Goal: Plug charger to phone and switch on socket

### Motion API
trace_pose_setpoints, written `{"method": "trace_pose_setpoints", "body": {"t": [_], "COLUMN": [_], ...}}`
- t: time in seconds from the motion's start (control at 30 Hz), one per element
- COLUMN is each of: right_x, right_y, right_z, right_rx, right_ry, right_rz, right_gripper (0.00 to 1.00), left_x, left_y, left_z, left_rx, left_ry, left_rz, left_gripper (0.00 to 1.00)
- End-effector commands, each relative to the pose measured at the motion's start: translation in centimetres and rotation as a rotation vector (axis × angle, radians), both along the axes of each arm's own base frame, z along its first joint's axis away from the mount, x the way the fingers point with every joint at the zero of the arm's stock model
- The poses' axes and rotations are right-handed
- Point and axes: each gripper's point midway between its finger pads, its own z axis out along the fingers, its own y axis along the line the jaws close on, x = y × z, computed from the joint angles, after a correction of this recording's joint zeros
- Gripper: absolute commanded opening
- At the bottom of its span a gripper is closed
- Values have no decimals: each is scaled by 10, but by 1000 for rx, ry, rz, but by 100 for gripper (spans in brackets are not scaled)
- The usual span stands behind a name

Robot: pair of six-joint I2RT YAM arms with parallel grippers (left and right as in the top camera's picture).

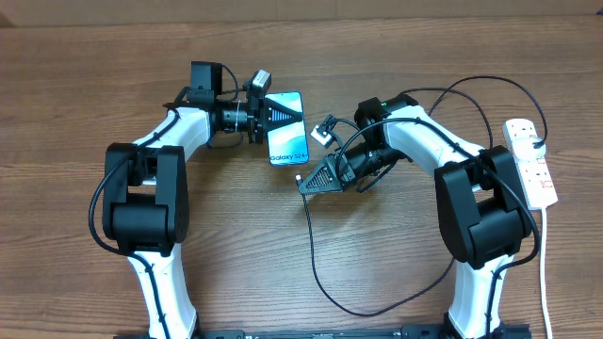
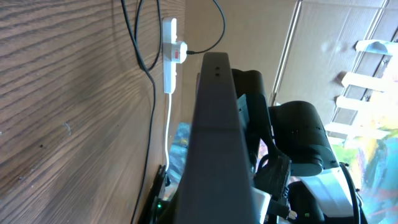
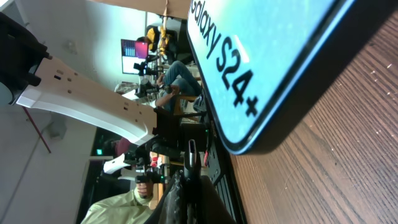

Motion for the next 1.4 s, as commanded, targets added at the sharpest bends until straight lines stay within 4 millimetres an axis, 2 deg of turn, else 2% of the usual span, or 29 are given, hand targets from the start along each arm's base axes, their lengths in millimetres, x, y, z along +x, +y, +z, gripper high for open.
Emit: {"method": "trace_pose_setpoints", "body": {"t": [0.0, 0.7, 1.37], "right_x": [-1, 2, 21], "right_y": [2, 5, 12], "right_z": [0, 6, 7], "right_rx": [15, 58, 61], "right_ry": [-1, 1, 47], "right_rz": [3, -11, -53], "right_gripper": [4, 4, 4], "left_x": [0, 0, 0], "left_y": [-4, -4, -4], "left_z": [26, 27, 27], "left_rx": [-25, -29, -26], "left_ry": [-59, -56, 21], "left_rz": [-20, -23, -17], "left_gripper": [4, 4, 4]}}
